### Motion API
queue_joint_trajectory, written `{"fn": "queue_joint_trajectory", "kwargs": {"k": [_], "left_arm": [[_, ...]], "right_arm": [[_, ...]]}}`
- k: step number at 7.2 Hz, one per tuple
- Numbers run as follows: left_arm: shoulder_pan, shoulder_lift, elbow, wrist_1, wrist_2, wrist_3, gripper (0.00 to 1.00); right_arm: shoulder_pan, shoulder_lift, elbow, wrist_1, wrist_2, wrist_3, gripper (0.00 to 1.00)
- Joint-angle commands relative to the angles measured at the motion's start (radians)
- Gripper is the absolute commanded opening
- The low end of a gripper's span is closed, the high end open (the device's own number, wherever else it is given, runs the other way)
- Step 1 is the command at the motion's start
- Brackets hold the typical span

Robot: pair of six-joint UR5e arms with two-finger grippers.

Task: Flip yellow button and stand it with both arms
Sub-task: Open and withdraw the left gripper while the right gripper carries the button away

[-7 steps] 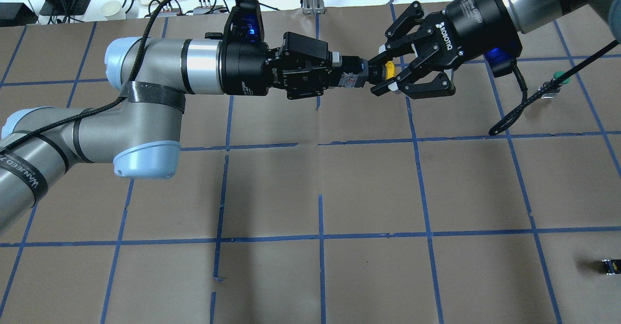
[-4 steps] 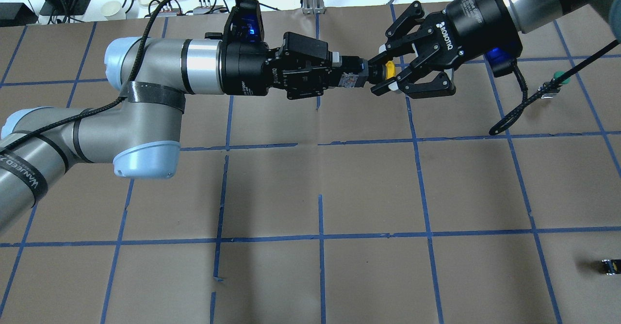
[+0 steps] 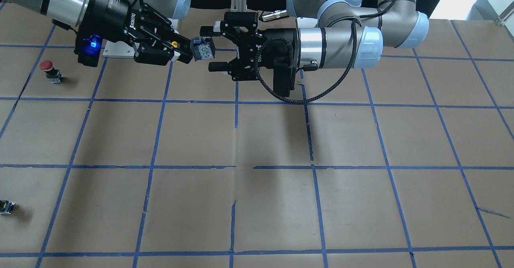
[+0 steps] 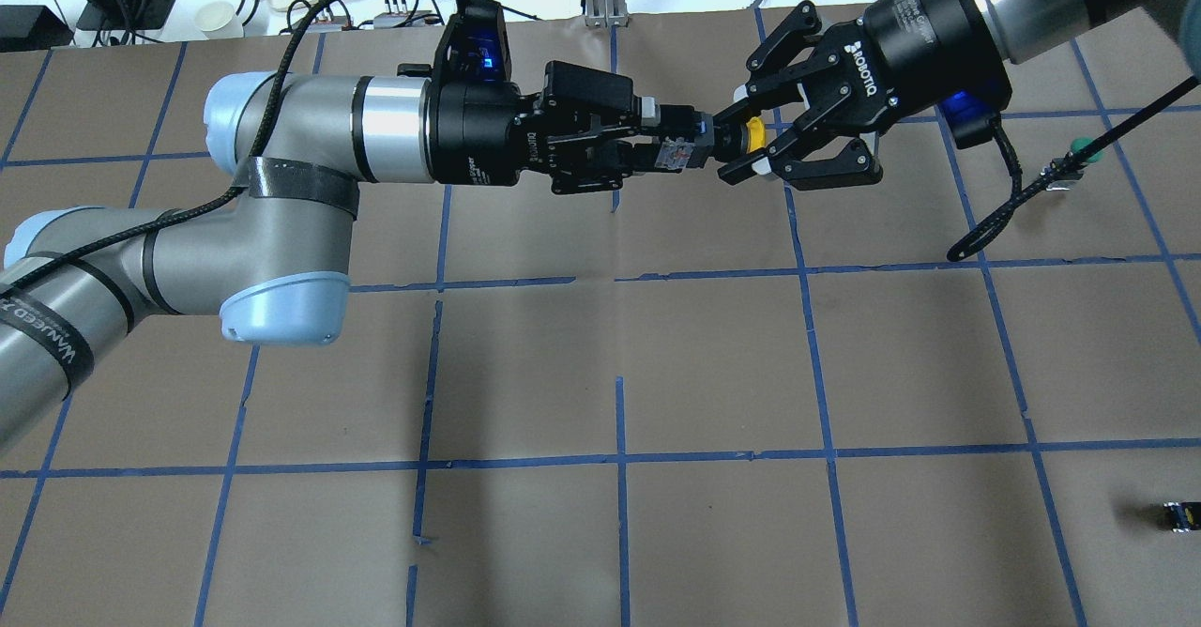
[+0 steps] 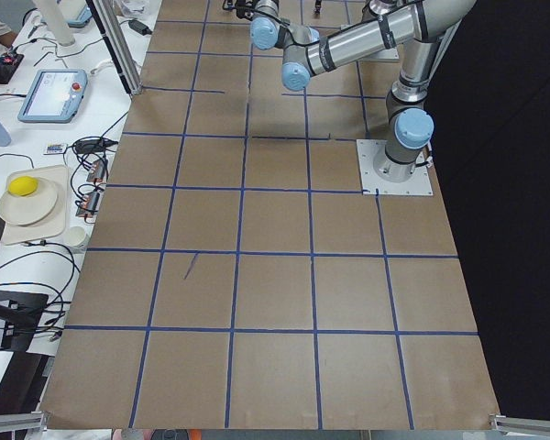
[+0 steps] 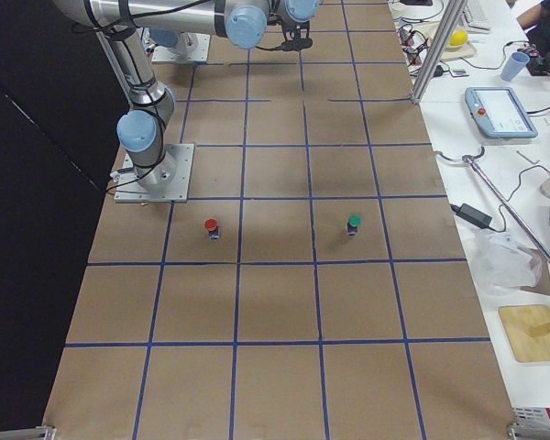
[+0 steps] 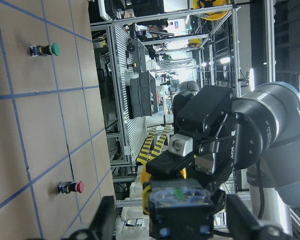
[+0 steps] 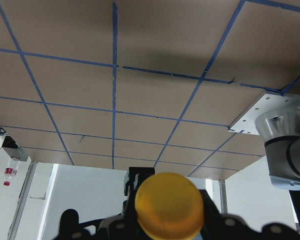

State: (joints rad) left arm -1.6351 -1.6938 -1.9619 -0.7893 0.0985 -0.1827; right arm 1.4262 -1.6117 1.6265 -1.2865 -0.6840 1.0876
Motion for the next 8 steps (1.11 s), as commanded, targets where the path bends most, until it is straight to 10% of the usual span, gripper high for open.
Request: {"fn": "queue_joint_trajectory", "kwargs": {"k": [1, 8], "left_arm": [[0.001, 0.008, 0.009, 0.001, 0.030, -0.036, 1.00], [0.003, 0.081, 0.231, -0.272, 0.828, -0.250, 0.99]], "right_arm": [[-0.025, 0.004, -0.002, -0.026, -0.009, -0.020, 0.08], [-0.180, 0.012, 0.001, -0.159, -0.636, -1.440, 0.08]]}}
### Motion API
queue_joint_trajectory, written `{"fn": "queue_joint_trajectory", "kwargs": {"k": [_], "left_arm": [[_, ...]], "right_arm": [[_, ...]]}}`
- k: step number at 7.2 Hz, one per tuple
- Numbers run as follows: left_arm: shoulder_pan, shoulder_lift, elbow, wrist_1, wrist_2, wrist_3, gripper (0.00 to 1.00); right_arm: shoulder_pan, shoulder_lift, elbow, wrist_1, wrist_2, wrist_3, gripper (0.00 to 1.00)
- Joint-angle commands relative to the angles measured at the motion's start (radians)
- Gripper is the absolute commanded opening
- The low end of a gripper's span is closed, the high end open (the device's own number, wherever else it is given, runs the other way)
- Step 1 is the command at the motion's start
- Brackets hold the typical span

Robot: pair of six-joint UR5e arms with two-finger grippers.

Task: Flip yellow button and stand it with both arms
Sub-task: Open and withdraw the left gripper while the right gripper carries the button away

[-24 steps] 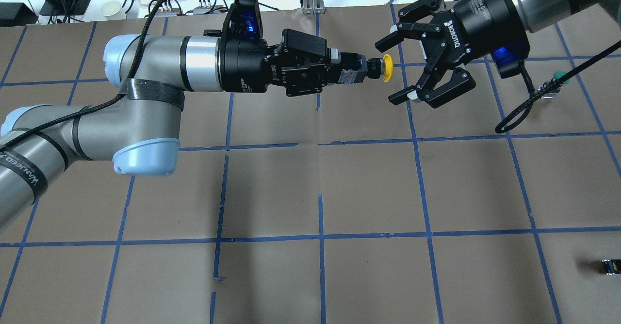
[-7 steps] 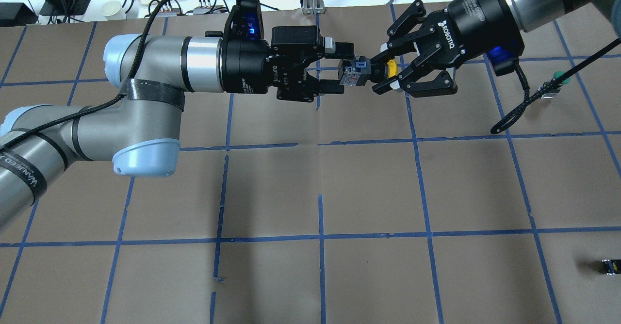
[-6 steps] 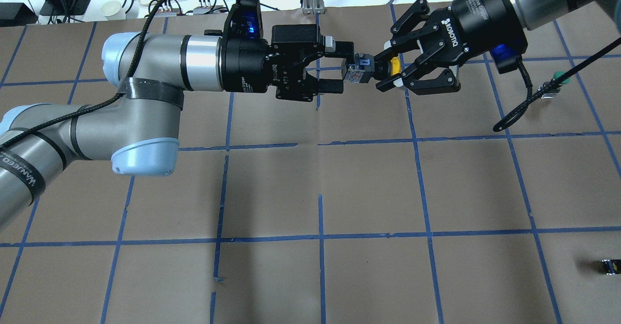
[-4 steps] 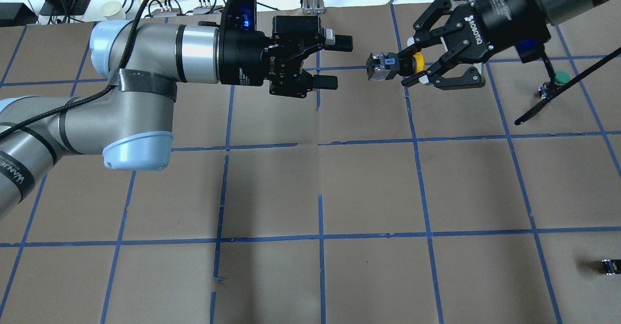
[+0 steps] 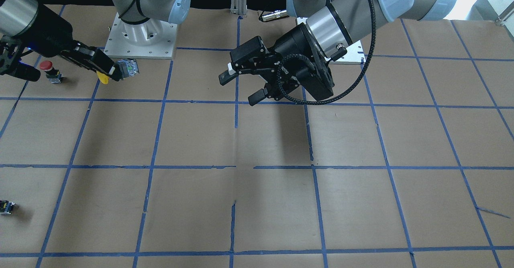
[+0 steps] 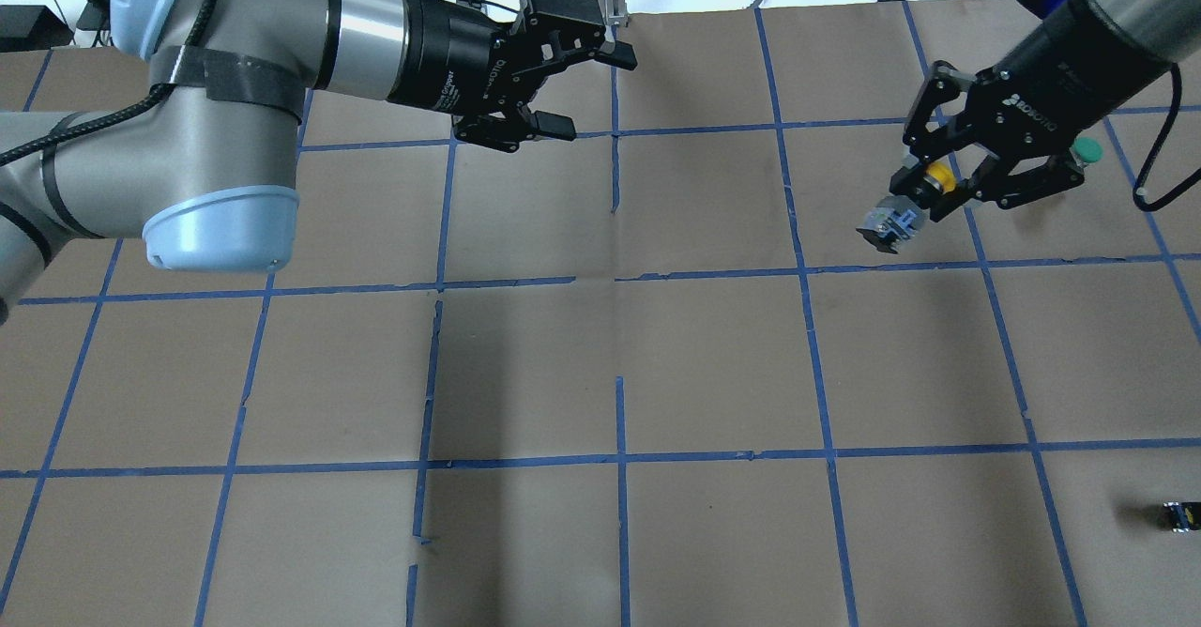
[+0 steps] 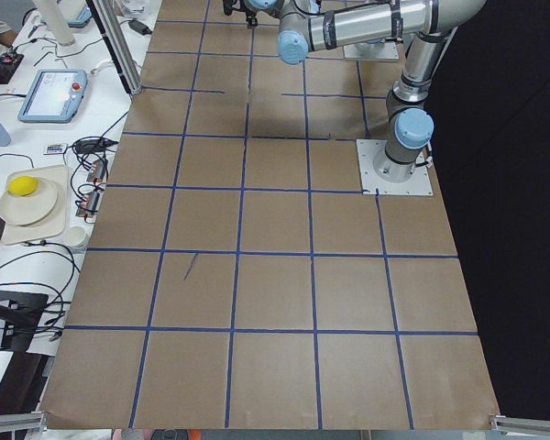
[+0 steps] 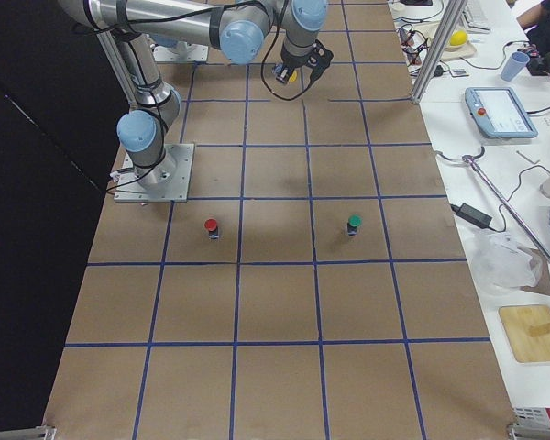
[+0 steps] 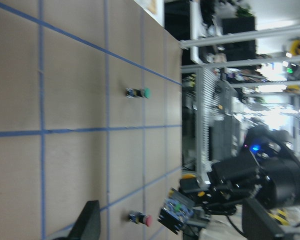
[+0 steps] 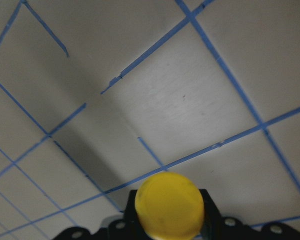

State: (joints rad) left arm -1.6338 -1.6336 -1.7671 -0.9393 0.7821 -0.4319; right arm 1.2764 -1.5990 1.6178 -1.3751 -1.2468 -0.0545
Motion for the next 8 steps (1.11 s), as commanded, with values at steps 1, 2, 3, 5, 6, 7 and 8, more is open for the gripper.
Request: {"fn": "queue_joint_trajectory", "kwargs": {"k": [1, 2, 3, 5, 6, 7, 8], "left_arm": [[0.026, 0.056, 0.135, -0.385, 0.292, 0.066, 0.99], [0.044, 0.045, 0.258, -0.620, 0.453, 0.149, 0.99], [0.055, 0.043, 0.312, -0.678, 0.535, 0.160, 0.99], [0.058, 0.044, 0.301, -0.682, 0.820, 0.392, 0.99], [0.061, 0.046, 0.287, -0.668, 0.821, 0.482, 1.00], [0.089, 0.034, 0.308, -0.676, 0.822, 0.490, 1.00], [0.113, 0.028, 0.308, -0.682, 0.813, 0.490, 1.00]], "right_arm": [[-0.060, 0.001, 0.016, -0.137, -0.098, -0.549, 0.08], [-0.093, 0.001, 0.027, -0.178, -0.105, -0.793, 0.08], [-0.157, 0.001, 0.052, -0.215, -0.100, -1.008, 0.08], [-0.302, 0.002, 0.181, -0.384, -0.082, -1.430, 0.08], [-0.354, 0.002, 0.226, -0.447, -0.062, -1.566, 0.08], [-0.402, 0.005, 0.258, -0.456, 0.029, -1.729, 0.08], [-0.454, 0.045, 0.281, -0.456, 0.053, -1.878, 0.08]]}}
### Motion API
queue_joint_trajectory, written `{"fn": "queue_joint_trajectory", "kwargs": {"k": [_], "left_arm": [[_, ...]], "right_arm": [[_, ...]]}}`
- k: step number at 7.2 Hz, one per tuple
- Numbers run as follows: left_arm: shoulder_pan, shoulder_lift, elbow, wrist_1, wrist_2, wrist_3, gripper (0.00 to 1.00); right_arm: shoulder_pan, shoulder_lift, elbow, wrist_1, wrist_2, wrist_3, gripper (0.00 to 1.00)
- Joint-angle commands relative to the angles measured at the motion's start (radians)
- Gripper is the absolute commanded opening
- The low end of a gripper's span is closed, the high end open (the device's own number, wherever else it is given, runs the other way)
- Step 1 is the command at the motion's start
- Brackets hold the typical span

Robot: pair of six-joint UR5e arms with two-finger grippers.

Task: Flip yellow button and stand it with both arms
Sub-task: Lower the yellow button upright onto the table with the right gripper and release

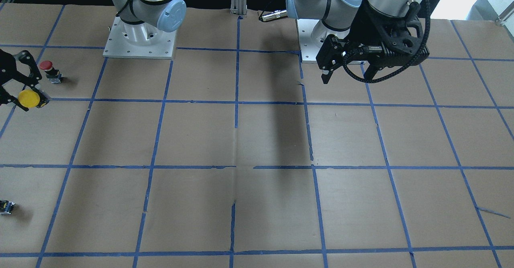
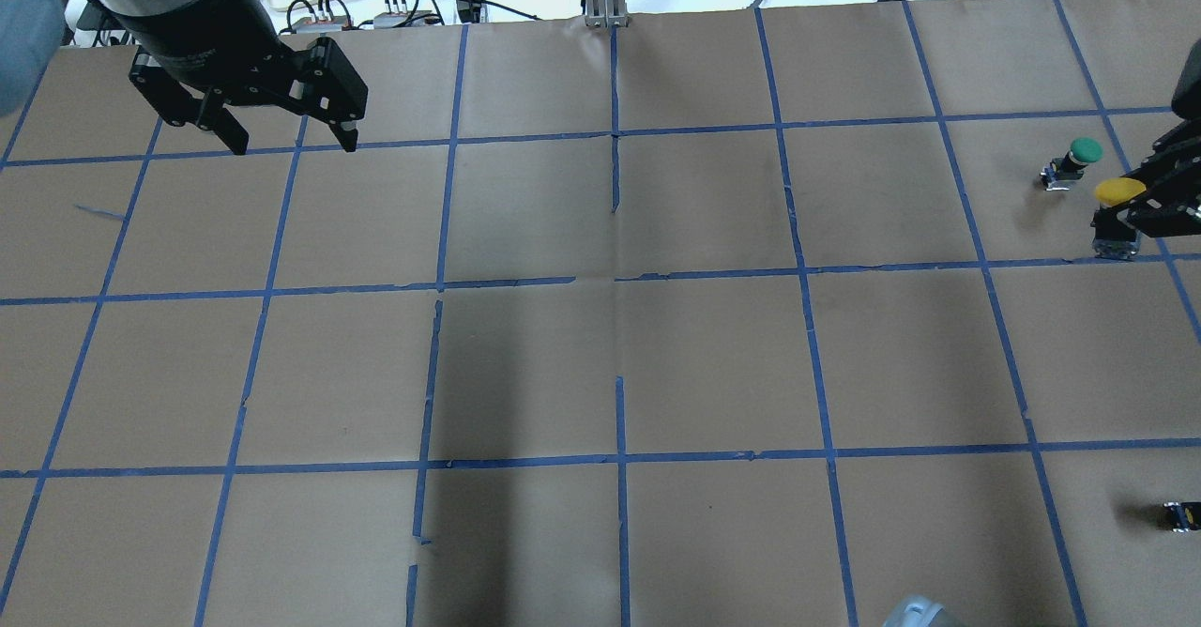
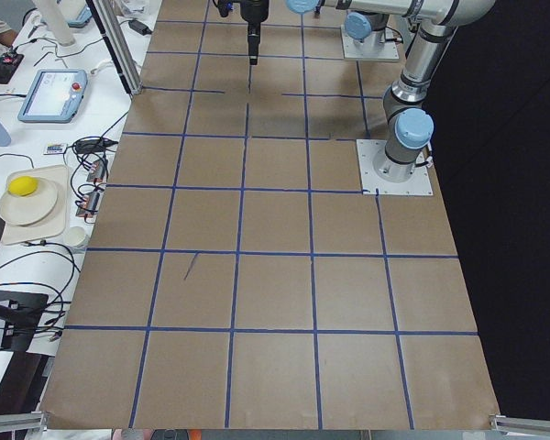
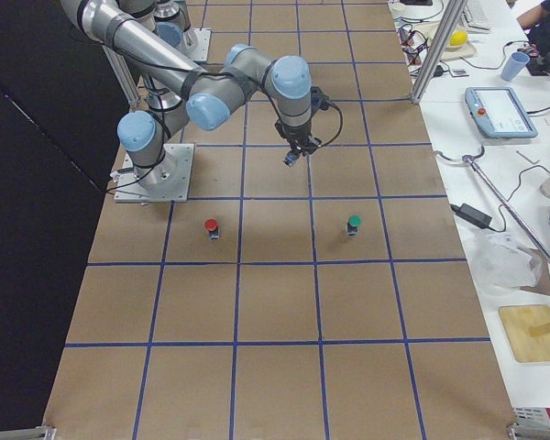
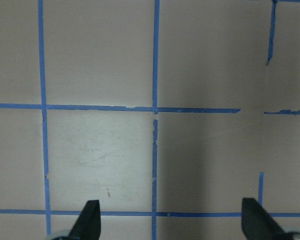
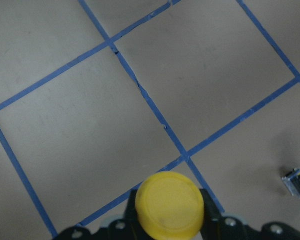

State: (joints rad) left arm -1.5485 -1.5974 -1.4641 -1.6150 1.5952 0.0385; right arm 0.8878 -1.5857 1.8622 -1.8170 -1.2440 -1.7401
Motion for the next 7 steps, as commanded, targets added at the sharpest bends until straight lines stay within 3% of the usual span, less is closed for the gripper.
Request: {"fn": "queue_joint_trajectory", "kwargs": {"k": [1, 2, 4, 7], "left_arm": [[0.016, -0.004, 0.005, -0.014, -0.006, 0.021, 1.00], [0.016, -0.009, 0.004, -0.013, -0.053, 0.023, 1.00], [0.016, 0.006, -0.011, -0.016, -0.049, 0.021, 1.00], [0.016, 0.020, -0.012, -0.013, -0.049, 0.023, 1.00]], "right_arm": [[-0.110, 0.089, 0.038, -0.013, 0.086, -0.316, 0.08], [-0.157, 0.145, 0.038, -0.010, 0.115, -0.408, 0.08], [-0.206, 0.203, 0.034, -0.008, 0.195, -0.537, 0.08], [-0.227, 0.272, 0.026, -0.007, 0.207, -0.680, 0.08]]}}
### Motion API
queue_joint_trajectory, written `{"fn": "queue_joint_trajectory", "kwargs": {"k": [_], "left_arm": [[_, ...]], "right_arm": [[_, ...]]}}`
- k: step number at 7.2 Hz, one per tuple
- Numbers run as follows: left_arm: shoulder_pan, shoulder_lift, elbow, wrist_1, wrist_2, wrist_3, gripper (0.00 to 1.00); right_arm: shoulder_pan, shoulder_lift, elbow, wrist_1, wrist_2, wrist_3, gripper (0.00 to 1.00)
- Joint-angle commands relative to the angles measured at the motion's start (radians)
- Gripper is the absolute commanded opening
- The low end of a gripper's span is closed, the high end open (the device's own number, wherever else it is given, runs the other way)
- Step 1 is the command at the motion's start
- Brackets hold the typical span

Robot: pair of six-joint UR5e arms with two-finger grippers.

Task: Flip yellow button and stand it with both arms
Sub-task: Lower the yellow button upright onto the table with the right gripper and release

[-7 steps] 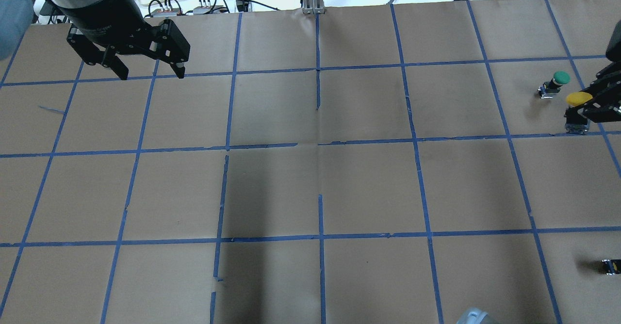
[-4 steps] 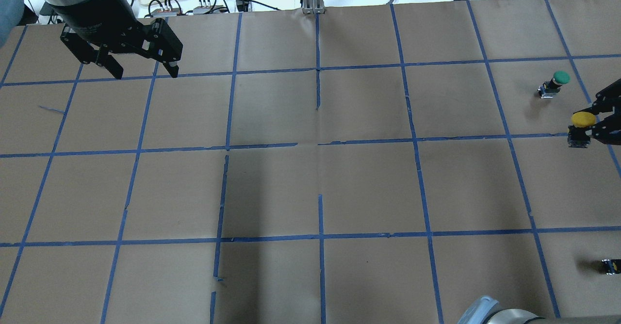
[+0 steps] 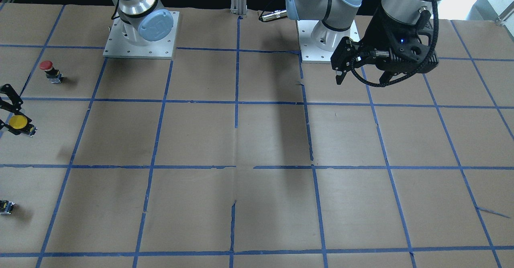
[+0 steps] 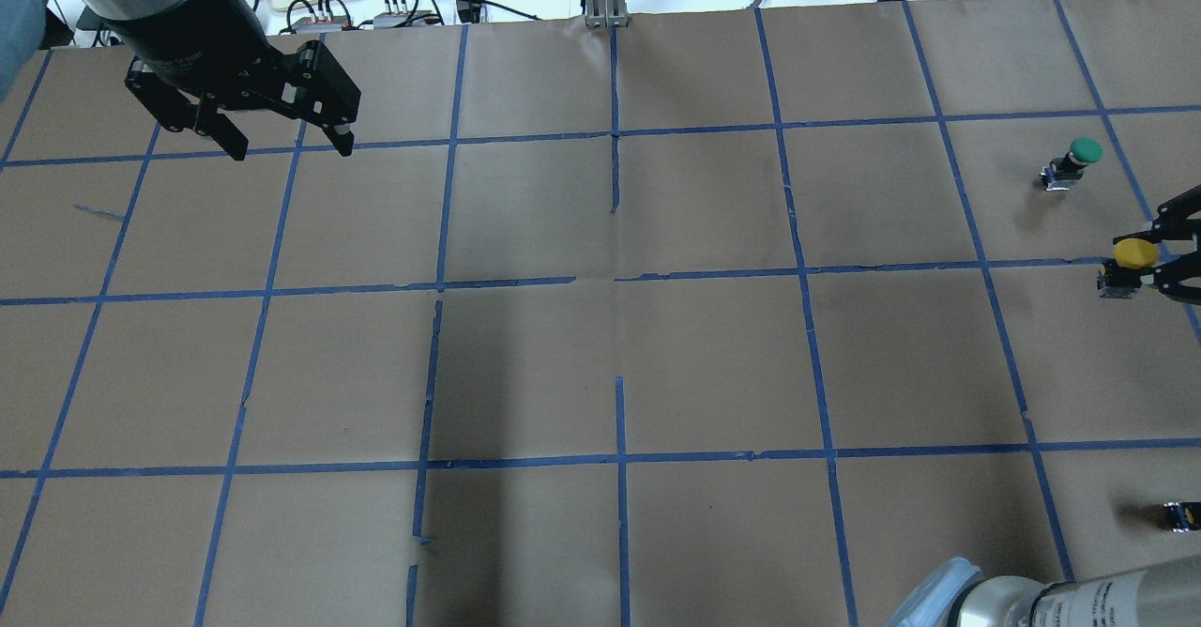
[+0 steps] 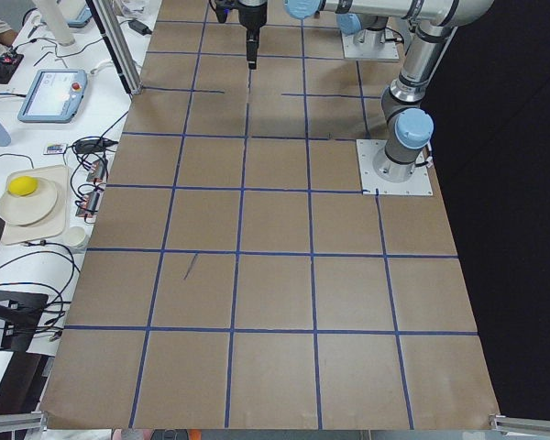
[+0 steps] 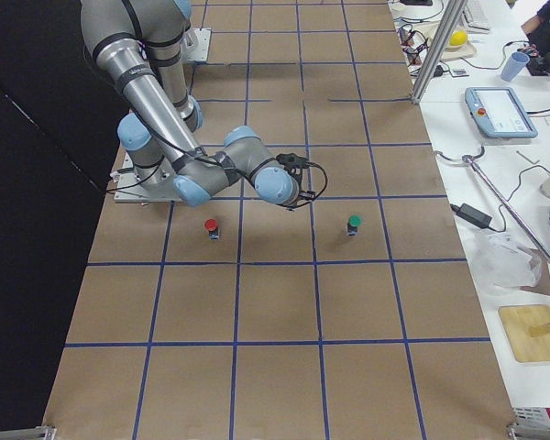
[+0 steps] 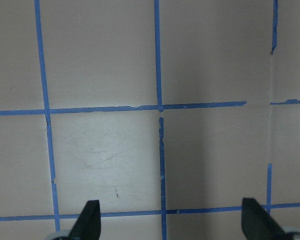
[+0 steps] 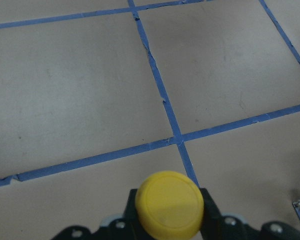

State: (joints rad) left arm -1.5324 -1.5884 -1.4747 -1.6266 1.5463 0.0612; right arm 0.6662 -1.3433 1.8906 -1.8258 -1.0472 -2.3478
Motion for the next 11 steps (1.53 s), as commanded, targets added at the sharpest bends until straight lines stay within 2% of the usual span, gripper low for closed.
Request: {"fn": "queue_joint_trajectory", "kwargs": {"k": [1, 4, 8, 11], "left_arm": [[0.000, 0.002, 0.010, 0.001, -0.002, -0.001, 1.00], [0.000, 0.004, 0.013, 0.002, -0.003, -0.001, 1.00], [0.000, 0.005, 0.008, 0.007, -0.002, -0.001, 1.00], [0.002, 0.019, -0.010, 0.005, -0.002, -0.001, 1.00]], "right_arm": [[-0.014, 0.039, -0.002, 0.005, 0.010, -0.099, 0.08], [-0.086, 0.078, 0.002, 0.028, 0.009, -0.243, 0.08], [-0.088, 0.124, -0.005, 0.049, 0.010, -0.280, 0.09], [-0.089, 0.127, -0.002, 0.051, 0.007, -0.278, 0.19]]}}
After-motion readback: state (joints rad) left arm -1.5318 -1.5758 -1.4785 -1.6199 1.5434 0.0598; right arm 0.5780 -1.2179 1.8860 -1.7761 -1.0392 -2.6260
